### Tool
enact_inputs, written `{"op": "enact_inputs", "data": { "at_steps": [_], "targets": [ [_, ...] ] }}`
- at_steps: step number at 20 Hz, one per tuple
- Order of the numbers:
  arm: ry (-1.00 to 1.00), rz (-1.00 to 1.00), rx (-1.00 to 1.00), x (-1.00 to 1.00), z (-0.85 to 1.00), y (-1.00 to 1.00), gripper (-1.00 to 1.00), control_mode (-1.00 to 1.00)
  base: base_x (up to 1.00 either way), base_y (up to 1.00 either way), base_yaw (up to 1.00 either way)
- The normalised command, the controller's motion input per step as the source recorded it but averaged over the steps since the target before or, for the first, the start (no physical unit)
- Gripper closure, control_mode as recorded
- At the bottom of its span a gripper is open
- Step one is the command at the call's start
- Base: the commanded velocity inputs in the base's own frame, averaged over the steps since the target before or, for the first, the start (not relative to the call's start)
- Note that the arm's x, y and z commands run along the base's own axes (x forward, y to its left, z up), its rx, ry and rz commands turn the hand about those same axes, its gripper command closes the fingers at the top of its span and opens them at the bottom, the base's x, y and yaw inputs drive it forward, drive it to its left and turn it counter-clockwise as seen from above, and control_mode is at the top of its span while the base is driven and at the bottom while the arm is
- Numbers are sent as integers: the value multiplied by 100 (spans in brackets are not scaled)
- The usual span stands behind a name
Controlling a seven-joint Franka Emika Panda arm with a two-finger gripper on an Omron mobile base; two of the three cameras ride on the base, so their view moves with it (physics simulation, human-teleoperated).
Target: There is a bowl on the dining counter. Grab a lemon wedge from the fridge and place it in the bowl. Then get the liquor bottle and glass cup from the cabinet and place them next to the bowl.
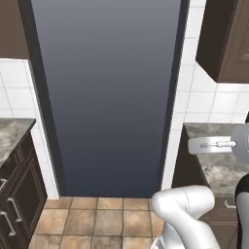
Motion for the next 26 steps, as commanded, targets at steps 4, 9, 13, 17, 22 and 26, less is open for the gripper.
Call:
{"op": "enact_inputs", "data": {
  "at_steps": [4,9,13,17,22,26],
  "targets": [
    [0,0,0,0,0,0,-100,100,-93,84,14],
    [0,0,0,0,0,0,-100,100,31,79,14],
    [0,0,0,0,0,0,-100,100,100,28,24],
    [0,0,0,0,0,0,-100,100,93,8,37],
    [0,0,0,0,0,0,-100,100,95,9,48],
    [0,0,0,0,0,0,-100,100,100,7,51]
  ]
}}
